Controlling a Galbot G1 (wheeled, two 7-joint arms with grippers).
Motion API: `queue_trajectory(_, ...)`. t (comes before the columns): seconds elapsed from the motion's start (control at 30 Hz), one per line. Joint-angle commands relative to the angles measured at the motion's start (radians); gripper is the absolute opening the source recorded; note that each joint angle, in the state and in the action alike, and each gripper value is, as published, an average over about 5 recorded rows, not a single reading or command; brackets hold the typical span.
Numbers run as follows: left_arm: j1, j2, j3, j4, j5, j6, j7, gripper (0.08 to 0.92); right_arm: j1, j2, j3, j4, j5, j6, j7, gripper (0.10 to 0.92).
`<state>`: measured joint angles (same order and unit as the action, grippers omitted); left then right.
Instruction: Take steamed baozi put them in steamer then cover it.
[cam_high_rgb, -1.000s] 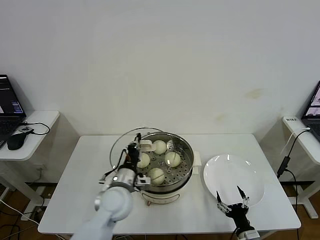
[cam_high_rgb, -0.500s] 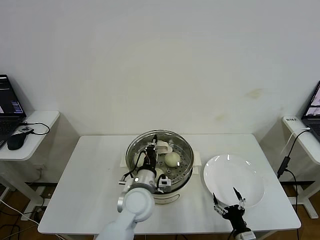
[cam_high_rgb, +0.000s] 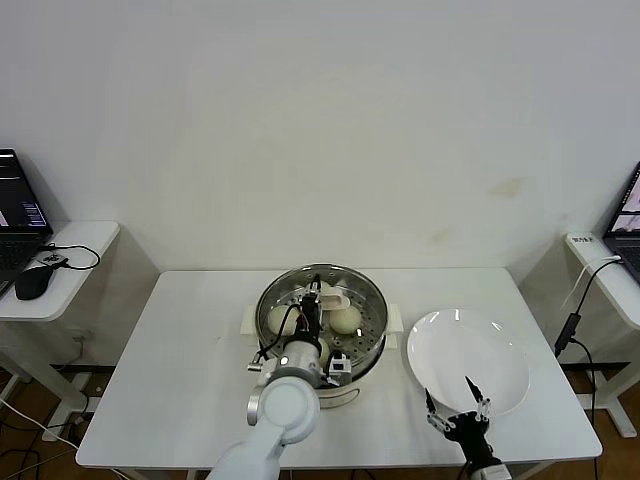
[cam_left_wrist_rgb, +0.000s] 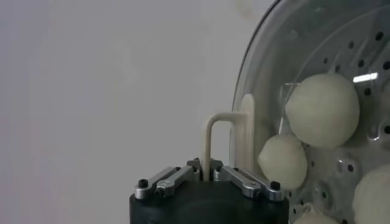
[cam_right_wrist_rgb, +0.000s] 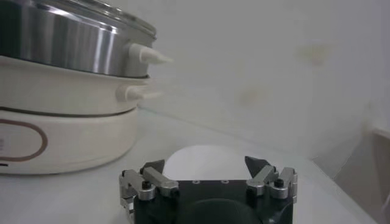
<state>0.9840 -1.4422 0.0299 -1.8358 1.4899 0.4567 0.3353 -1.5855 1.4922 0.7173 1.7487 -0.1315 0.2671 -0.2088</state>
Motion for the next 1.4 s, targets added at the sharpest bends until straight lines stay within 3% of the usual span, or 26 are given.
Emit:
queue_trajectory(0.03, 0.006, -0.016, 0.000, 0.013, 0.024, -0.006, 0.000, 0.149, 0.002, -0.001, -0.004, -0.001, -0.001, 0.002, -0.001, 0.823)
queue_trajectory(0.4, 0.024, -0.020, -0.003, -0.018, 0.022, -0.017, -0.010, 0.169, -0.003, 0.000, -0.011, -0.001, -0.008, 0.004, -0.003, 0.823)
queue_trajectory(0.77, 0.185, 0.064, -0.019, -0.236, -0.012, -0.036, -0.021, 0.474, -0.009, -0.003, -0.012, 0.000, -0.012, 0.006, -0.005, 0.823)
queue_trajectory(0.97, 0.389, 0.121, -0.075, -0.440, -0.084, -0.073, -0.076, 0.647, -0.017, -0.014, -0.013, 0.002, -0.010, 0.010, -0.005, 0.823)
queue_trajectory(1.2, 0.646, 0.199, -0.204, -0.613, -0.379, -0.126, -0.246, 0.810, -0.015, -0.011, -0.025, 0.002, -0.007, 0.007, -0.007, 0.823)
queue_trajectory(1.3, 0.696, 0.207, -0.290, -0.608, -0.686, -0.185, -0.412, 0.821, -0.017, -0.009, -0.033, 0.008, 0.001, 0.008, -0.007, 0.823)
queue_trajectory(1.4, 0.735, 0.192, -0.407, -0.546, -1.087, -0.350, -0.595, 0.823, -0.026, -0.014, -0.035, 0.022, 0.017, 0.007, -0.009, 0.823)
